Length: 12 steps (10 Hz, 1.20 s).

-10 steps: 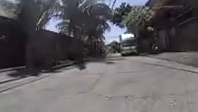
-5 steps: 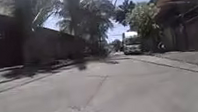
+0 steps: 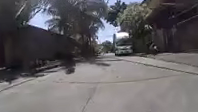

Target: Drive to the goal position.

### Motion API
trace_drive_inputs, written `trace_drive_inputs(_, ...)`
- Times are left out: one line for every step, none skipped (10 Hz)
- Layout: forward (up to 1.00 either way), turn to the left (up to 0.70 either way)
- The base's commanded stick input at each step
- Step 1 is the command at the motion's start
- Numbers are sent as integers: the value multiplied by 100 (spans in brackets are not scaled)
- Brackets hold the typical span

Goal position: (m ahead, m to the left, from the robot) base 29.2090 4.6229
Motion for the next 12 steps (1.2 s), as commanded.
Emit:
trace_drive_inputs(100,1)
trace_drive_inputs(100,1)
trace_drive_inputs(100,1)
trace_drive_inputs(100,1)
trace_drive_inputs(100,1)
trace_drive_inputs(100,1)
trace_drive_inputs(100,1)
trace_drive_inputs(100,1)
trace_drive_inputs(100,1)
trace_drive_inputs(100,1)
trace_drive_inputs(100,1)
trace_drive_inputs(100,1)
